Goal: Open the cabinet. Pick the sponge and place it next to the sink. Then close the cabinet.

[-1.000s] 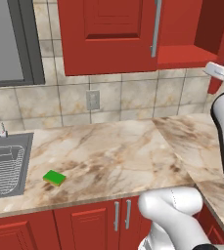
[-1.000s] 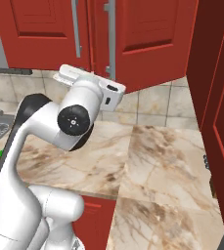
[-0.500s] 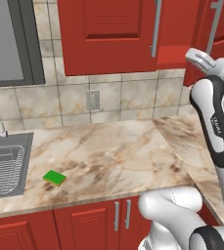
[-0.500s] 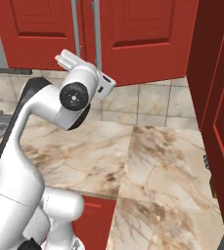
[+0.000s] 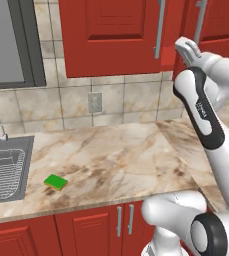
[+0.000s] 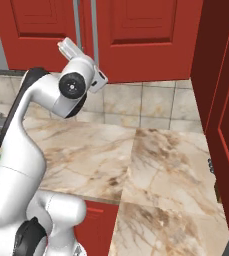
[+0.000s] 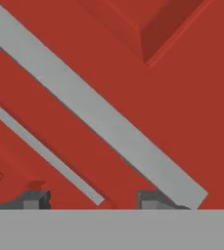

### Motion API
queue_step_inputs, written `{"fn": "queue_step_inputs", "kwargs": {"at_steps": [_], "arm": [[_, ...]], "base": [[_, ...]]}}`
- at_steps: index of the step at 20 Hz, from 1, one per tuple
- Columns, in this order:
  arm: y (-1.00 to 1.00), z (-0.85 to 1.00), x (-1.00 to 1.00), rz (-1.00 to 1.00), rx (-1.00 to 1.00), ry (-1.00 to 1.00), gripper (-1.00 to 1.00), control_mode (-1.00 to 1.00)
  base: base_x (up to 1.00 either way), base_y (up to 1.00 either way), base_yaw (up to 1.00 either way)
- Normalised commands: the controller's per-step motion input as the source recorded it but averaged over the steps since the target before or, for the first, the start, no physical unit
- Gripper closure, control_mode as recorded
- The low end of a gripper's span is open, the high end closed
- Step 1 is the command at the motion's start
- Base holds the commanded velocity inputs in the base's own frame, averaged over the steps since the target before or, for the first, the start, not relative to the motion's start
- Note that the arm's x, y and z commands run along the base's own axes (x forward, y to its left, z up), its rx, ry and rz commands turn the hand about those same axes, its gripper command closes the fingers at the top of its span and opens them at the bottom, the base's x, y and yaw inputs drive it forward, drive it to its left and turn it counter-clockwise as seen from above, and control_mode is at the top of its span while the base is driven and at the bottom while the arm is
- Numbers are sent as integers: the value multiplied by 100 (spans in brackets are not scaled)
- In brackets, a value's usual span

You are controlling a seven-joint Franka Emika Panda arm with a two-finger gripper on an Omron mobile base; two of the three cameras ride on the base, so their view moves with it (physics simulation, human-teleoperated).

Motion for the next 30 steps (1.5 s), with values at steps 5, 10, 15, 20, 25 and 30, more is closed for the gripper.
{"fn": "queue_step_inputs", "kwargs": {"at_steps": [5, 10, 15, 20, 25, 30], "arm": [[-10, -17, 61, 0, 18, -9, -100, -100], [-12, -20, 64, -1, 13, -8, -100, -100], [-15, -13, 62, 0, 14, -9, -100, -100], [-19, -18, 61, 0, 16, -6, -100, -100], [-16, -19, 67, 0, 15, -3, -100, -100], [-1, -7, 49, 0, 2, 0, -100, -100]], "base": [[0, 0, 0], [0, 0, 0], [0, 0, 0], [0, 0, 0], [0, 0, 0], [0, 0, 0]]}}
